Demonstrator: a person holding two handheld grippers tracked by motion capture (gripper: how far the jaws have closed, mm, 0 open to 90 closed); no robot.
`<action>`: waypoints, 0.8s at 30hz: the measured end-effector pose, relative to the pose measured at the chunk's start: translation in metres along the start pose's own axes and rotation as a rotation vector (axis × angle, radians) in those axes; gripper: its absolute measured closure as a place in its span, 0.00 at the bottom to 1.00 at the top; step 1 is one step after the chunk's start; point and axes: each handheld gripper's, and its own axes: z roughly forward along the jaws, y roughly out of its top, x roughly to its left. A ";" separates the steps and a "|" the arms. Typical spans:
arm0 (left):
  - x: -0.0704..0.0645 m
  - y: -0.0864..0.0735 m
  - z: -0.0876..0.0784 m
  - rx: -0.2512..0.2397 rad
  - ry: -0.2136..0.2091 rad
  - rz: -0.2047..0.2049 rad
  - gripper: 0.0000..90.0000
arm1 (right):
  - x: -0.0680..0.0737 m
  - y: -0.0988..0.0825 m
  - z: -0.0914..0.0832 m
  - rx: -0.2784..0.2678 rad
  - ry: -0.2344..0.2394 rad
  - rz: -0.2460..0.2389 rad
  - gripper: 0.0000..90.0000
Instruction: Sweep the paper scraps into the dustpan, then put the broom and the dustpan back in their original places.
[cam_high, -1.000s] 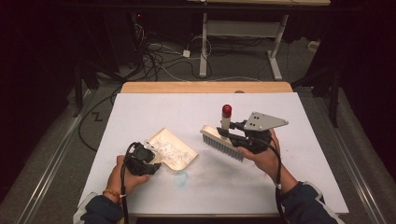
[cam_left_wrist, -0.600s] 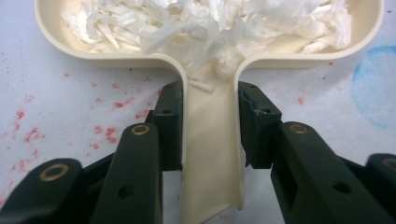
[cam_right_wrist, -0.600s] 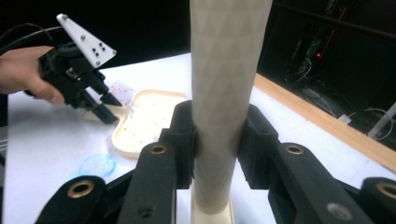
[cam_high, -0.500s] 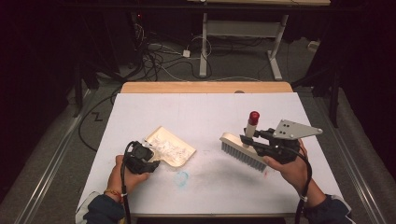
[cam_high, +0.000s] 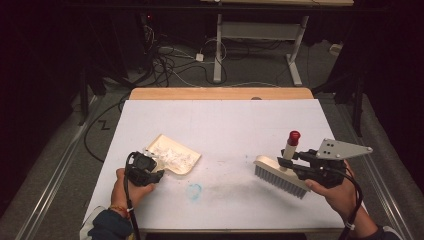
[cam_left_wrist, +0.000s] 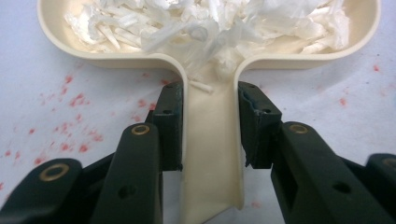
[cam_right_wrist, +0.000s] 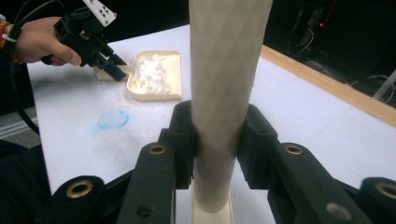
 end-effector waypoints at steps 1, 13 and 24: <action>0.001 0.000 0.000 -0.001 0.002 -0.006 0.70 | -0.001 -0.001 -0.003 -0.001 -0.002 0.006 0.78; 0.012 -0.006 -0.002 -0.029 0.048 -0.089 0.70 | 0.001 -0.012 -0.012 0.047 0.090 0.018 0.78; -0.009 -0.014 -0.008 -0.050 -0.007 -0.088 0.55 | -0.006 -0.015 0.007 0.136 0.035 -0.003 0.78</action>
